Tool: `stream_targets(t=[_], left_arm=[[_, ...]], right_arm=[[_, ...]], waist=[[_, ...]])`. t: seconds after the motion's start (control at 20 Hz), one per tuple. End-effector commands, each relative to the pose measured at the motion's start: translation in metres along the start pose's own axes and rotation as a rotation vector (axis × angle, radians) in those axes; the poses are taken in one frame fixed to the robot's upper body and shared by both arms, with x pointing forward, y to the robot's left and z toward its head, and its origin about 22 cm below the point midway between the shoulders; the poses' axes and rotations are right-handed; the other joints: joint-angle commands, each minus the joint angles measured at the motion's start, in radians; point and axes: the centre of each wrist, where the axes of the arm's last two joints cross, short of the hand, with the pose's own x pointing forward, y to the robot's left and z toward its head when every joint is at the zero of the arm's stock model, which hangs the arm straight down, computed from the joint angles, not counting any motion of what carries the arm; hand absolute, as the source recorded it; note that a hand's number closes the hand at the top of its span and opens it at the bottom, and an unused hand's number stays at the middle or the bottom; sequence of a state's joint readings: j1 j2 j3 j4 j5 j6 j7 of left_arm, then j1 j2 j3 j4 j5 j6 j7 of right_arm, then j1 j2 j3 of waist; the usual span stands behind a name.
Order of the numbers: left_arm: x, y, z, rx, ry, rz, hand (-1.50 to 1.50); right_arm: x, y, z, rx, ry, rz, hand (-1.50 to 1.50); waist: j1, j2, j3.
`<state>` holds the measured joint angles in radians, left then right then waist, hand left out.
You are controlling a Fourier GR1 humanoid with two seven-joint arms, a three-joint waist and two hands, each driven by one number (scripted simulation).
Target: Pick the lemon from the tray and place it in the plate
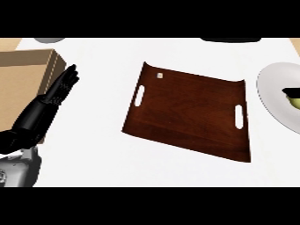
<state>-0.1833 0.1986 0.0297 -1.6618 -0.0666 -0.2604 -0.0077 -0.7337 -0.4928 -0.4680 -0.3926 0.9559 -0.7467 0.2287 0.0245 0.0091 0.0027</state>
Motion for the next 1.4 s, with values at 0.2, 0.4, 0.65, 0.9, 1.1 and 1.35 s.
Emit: stream_targets(t=[0.2, 0.4, 0.65, 0.9, 1.1, 1.35], left_arm=[[0.002, 0.008, 0.005, 0.019, 0.024, -0.003, 0.00], [0.000, 0.002, 0.007, 0.025, 0.023, 0.005, 0.00], [-0.010, 0.013, 0.002, 0.058, 0.043, -0.004, 0.00], [0.000, 0.013, 0.017, 0.038, 0.030, 0.022, 0.00], [-0.001, 0.000, 0.014, 0.035, 0.013, -0.011, 0.00], [-0.002, 0.000, 0.022, 0.041, 0.016, -0.022, 0.00]], right_arm=[[0.033, -0.011, 0.002, 0.006, -0.043, -0.464, -1.50], [0.003, -0.011, 0.008, 0.016, -0.007, -0.664, -1.50], [-0.047, -0.034, 0.013, 0.043, -0.049, -0.785, -1.50], [-0.102, -0.074, 0.016, 0.034, -0.067, -0.823, -1.50], [-0.121, -0.106, 0.045, 0.070, -0.089, -0.802, -1.50], [-0.142, -0.143, 0.065, 0.075, -0.090, -0.783, -1.50]], waist=[[-0.030, -0.015, 0.000], [-0.041, -0.016, -0.001], [-0.061, -0.019, -0.004], [-0.038, -0.014, -0.003], [-0.040, -0.014, -0.004], [-0.034, -0.013, -0.003]])
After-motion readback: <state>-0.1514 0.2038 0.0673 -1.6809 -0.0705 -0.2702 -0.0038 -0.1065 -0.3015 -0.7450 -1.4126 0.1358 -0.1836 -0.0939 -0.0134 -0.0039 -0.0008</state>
